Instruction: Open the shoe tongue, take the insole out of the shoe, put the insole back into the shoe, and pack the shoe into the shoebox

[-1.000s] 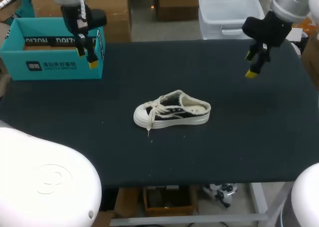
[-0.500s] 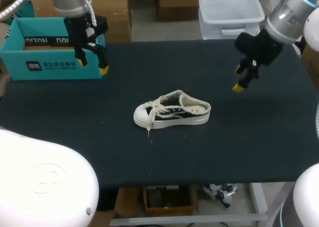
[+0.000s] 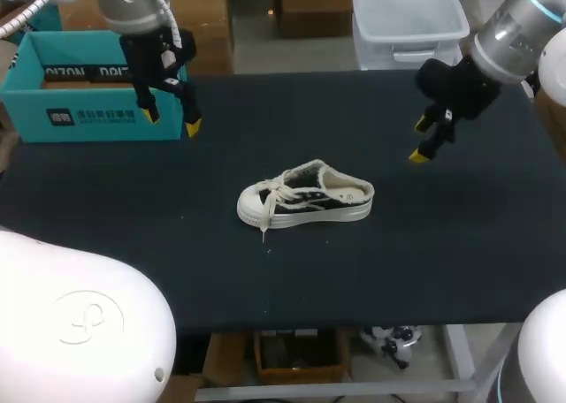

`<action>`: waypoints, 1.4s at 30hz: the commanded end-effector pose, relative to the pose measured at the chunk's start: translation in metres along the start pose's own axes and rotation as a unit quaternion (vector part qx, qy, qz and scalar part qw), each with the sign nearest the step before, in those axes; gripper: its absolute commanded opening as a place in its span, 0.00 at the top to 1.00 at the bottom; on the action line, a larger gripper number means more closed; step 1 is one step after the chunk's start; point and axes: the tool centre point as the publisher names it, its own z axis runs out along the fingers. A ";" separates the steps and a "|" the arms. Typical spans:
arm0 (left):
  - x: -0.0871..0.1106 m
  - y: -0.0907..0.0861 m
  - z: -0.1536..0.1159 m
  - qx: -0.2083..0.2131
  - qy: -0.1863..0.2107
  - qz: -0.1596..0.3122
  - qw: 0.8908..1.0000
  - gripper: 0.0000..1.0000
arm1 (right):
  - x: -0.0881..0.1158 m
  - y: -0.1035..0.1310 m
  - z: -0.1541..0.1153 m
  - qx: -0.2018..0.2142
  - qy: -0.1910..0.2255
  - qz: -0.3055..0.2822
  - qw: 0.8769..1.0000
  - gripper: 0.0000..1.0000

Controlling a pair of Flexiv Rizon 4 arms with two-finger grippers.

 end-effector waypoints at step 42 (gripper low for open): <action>0.115 -0.033 0.063 -0.060 0.032 -0.086 0.994 0.00 | 0.027 0.030 0.134 -0.155 0.037 -0.048 0.986 0.00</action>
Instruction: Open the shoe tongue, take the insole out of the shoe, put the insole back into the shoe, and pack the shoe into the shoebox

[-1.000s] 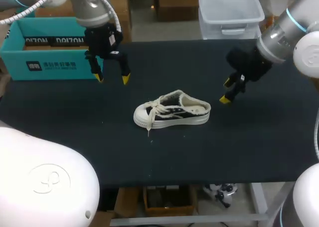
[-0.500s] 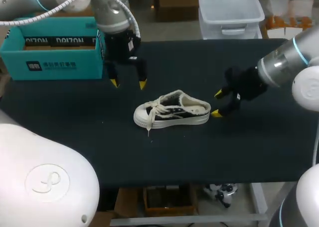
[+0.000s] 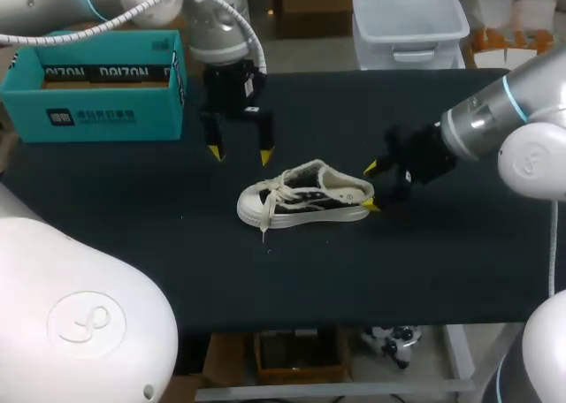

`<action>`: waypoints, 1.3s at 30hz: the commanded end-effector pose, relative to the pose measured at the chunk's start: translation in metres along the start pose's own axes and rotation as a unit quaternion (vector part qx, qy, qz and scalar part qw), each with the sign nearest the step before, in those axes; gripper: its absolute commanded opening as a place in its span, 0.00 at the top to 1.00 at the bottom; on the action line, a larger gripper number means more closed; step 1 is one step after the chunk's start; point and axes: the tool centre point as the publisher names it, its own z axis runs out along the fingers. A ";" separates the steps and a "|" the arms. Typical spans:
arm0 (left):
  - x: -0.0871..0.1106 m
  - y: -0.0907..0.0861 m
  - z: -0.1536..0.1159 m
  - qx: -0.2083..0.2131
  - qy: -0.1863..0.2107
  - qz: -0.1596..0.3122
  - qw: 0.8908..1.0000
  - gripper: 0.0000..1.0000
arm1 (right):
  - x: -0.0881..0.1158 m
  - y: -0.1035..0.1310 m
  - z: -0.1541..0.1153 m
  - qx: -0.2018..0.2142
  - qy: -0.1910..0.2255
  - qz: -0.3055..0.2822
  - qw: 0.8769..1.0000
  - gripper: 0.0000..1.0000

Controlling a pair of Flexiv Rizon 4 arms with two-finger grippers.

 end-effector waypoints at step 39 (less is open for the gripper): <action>0.028 -0.002 0.016 -0.007 -0.007 0.016 1.000 0.00 | -0.016 -0.018 0.053 -0.025 0.058 -0.022 0.998 0.00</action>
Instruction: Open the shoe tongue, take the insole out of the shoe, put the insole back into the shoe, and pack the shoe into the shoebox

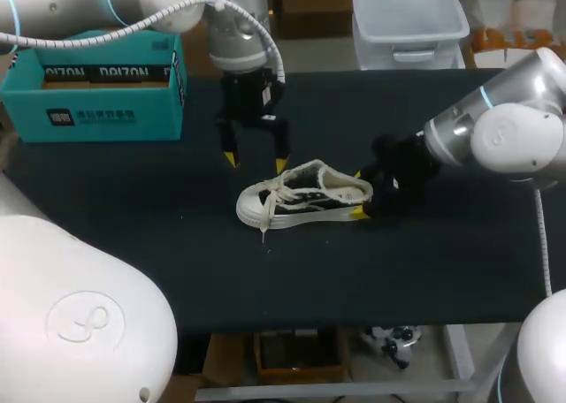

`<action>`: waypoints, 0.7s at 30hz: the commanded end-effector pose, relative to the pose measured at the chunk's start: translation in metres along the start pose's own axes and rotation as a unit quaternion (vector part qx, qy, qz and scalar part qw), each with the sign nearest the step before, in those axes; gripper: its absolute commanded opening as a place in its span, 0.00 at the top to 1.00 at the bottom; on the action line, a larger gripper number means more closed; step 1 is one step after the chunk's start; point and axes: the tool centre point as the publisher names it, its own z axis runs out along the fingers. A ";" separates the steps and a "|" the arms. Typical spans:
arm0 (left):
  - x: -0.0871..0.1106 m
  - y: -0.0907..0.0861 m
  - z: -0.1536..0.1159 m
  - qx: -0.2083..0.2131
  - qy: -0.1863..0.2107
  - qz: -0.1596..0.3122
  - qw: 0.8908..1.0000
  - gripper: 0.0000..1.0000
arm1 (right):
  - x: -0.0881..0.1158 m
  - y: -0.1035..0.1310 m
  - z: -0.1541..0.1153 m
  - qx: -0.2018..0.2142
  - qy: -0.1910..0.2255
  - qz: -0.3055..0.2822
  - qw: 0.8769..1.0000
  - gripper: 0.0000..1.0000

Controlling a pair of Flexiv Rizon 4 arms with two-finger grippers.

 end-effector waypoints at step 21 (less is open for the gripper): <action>0.002 -0.005 0.004 -0.003 0.004 0.005 1.000 0.00 | 0.003 -0.007 0.021 -0.023 0.018 -0.002 1.000 0.94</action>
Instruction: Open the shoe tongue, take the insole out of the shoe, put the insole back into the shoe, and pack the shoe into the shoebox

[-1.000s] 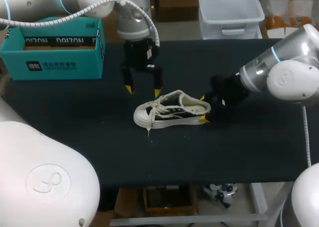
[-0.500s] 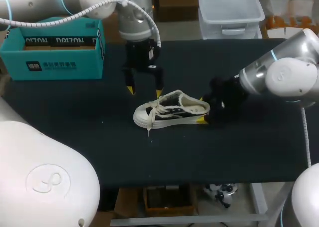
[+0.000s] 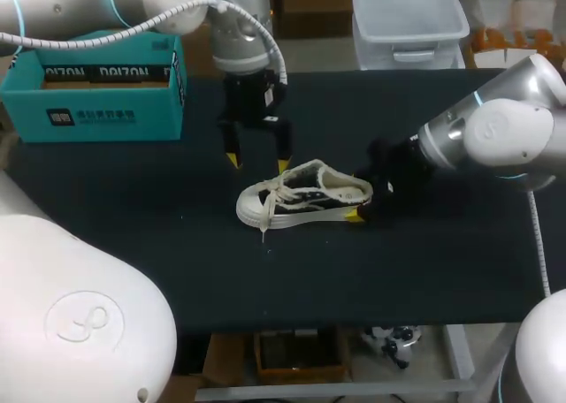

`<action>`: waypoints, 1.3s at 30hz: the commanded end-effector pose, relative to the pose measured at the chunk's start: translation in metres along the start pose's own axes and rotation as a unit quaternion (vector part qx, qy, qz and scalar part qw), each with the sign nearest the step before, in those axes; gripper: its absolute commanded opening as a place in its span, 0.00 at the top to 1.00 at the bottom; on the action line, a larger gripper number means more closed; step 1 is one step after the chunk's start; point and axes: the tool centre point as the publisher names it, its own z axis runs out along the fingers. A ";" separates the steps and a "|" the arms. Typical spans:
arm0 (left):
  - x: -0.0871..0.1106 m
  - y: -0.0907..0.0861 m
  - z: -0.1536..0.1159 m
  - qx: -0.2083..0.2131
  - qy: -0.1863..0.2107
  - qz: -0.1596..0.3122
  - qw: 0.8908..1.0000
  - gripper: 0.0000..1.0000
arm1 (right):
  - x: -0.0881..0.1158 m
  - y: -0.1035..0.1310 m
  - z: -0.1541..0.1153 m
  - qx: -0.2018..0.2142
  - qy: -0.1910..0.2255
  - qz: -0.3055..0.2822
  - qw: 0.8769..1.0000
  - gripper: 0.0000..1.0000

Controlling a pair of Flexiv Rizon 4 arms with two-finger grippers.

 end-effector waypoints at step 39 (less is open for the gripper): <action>0.103 -0.037 0.020 0.011 -0.111 -0.146 0.983 0.56 | 0.003 -0.008 0.005 -0.026 -0.013 -0.003 1.000 1.00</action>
